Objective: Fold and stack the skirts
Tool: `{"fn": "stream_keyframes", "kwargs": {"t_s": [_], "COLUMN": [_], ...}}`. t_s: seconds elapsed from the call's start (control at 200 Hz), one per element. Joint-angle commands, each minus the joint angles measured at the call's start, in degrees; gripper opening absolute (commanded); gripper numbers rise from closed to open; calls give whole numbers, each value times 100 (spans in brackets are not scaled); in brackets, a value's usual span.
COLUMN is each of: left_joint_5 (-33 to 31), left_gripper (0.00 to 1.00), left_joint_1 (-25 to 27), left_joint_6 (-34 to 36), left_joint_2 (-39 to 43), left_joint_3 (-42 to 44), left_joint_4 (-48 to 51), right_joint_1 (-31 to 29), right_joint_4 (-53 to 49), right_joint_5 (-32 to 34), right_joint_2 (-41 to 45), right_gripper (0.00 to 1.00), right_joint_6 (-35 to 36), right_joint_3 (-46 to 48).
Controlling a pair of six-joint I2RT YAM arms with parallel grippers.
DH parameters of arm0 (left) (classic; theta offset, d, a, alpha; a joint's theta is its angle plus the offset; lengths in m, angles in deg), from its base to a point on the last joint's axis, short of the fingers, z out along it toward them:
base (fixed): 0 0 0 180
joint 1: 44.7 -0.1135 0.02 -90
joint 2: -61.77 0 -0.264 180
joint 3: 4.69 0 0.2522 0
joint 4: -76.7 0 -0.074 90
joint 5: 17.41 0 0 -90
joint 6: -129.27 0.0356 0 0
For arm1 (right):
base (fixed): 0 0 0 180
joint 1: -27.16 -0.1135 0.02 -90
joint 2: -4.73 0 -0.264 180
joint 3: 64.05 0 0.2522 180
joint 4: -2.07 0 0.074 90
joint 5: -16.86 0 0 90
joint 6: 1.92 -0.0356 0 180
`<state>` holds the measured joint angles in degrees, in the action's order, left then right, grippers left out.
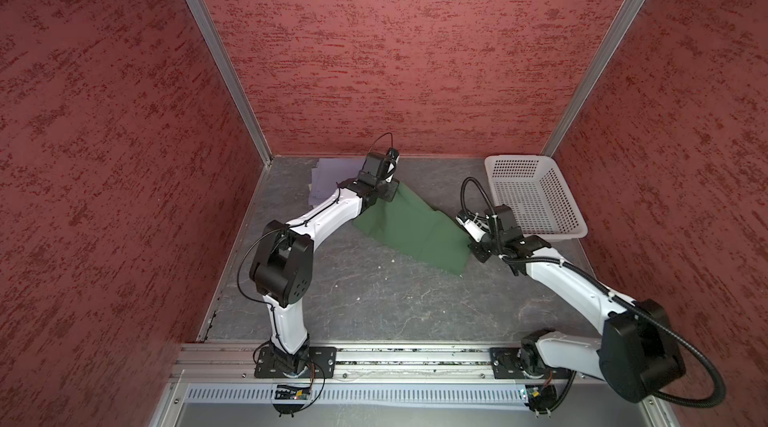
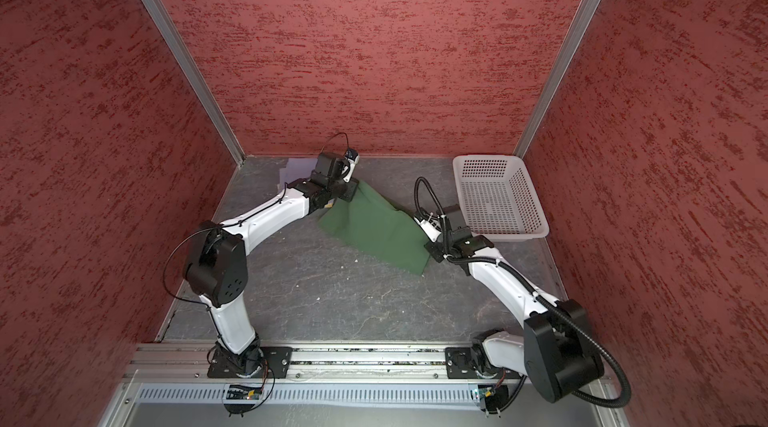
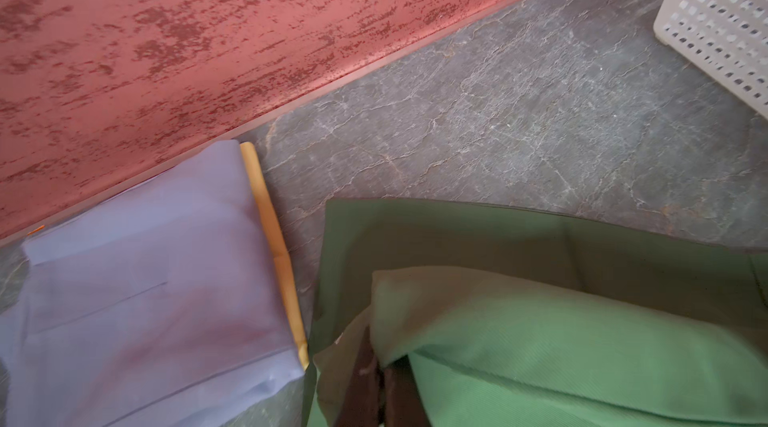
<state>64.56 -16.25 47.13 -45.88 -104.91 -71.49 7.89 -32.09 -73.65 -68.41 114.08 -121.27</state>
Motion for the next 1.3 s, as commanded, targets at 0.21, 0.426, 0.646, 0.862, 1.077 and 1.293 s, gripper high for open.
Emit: {"fn": "stream_keyframes", "kwargs": {"t_s": [0.21, 0.426, 0.646, 0.862, 1.077, 1.293], "left_joint_5": [-898, -1557, -1696, -1952, -2040, -2047], "left_gripper": [0, 0, 0, 0, 0, 9], "left_joint_1": [82, 91, 73, 57, -27, -157], "left_joint_6": [-221, -375, -458, -629, -944, -1153], "left_joint_2": [-733, -1019, -1223, -1587, -1955, -2145], "left_joint_3": [-639, -896, -1040, -1403, -1811, -2007], "left_joint_4": [108, 260, 301, 564, 993, 1175], "right_joint_1": [260, 477, 649, 706, 727, 740], "right_joint_4": [1400, 2021, 2405, 2852, 2701, 2377], "right_joint_5": [663, 921, 878, 893, 887, 1133], "right_joint_2": [-768, -1371, -1946, -2430, -3026, -3433], "right_gripper": [0, 0, 0, 0, 0, 0], "right_joint_6": [-332, -455, -499, -569, -648, -712], "right_joint_3": [-214, -324, -564, -819, -1376, -1849]}}
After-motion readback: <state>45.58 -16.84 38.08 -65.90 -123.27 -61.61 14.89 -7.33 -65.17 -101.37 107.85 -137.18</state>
